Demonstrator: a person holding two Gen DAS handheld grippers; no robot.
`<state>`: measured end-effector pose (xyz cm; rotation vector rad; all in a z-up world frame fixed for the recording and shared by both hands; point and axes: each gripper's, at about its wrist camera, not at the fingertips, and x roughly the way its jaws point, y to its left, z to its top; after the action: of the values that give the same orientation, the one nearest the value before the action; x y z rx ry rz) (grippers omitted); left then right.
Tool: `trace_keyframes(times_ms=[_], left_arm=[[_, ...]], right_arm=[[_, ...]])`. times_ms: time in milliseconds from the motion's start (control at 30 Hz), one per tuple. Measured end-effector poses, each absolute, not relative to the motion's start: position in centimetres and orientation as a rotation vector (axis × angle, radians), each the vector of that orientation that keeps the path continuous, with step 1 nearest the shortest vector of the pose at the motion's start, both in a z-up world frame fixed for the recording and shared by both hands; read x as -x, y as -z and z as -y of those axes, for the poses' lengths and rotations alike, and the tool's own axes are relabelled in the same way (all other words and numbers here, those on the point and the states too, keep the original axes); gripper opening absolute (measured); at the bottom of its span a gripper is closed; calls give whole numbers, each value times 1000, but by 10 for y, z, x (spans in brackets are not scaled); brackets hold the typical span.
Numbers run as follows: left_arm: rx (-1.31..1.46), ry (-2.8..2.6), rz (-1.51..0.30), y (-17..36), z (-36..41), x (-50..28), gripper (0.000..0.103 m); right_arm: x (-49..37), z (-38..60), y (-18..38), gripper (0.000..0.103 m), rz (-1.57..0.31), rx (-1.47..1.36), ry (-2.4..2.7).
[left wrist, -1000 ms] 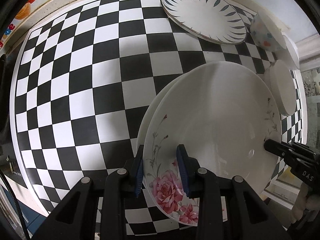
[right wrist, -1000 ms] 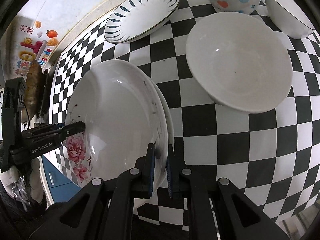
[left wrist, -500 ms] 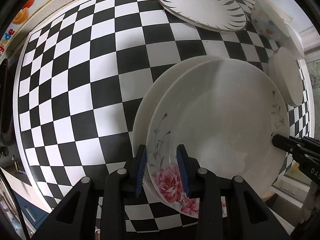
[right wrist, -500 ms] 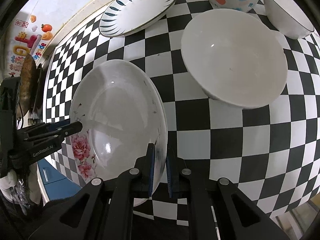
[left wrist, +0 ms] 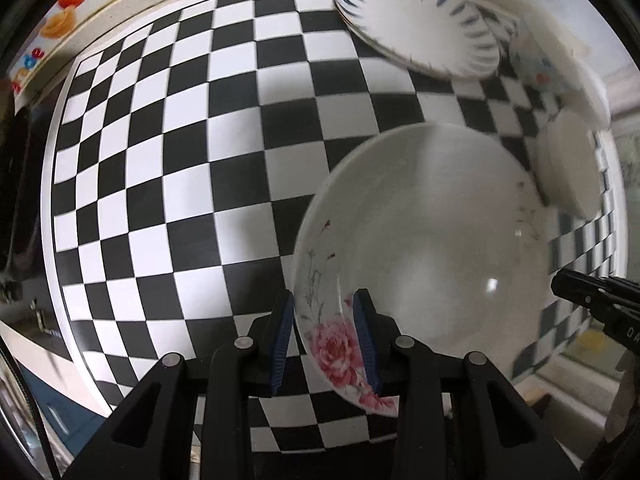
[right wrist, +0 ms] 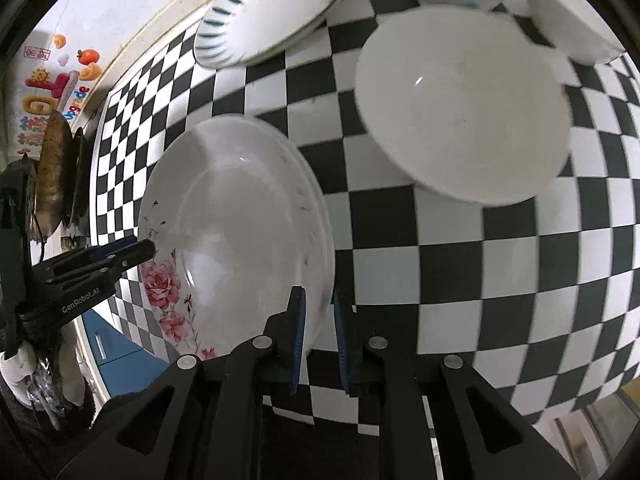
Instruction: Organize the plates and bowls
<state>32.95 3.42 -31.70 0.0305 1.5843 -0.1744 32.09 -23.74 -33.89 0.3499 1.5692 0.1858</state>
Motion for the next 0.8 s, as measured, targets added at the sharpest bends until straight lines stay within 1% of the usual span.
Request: trace_keyframes(times_ms=[133,200,233,267,300,333,433,533,800], left_arm=[[37,169,-1515,281,-45,-344,29],[73,172,-1465,260,-48,-362,29],[83,174,-1453,255,-49,-371,30],[94,177,-1441,249,-48,-384,33],[108,180,-1433,246,-47,-400,33],[119,180,-1430,244,-49,-413,33],[155,189,-1456,257,-45,-456,33],[186,199,-1503,281,-38,-495,33],[236,199,-1616,332,-22,-545,33]], right_arm=[[-333,247,302,17,-1518,-371,-184],[-347,248,278,22,-1471,-368,-194],[-356,248,269,23,-1451,-366,-200],[-371,248,259,27,-1430,-370,-209],[-383,249,254,31,-1420,-376,-212],[-402,250,251,32,-1407,-378,-209],[-452,257,253,33,-1393,-372,-170],[-500,263,268,33,-1413,-429,-146],[-600,260,301,32,-1484,-312,-137]])
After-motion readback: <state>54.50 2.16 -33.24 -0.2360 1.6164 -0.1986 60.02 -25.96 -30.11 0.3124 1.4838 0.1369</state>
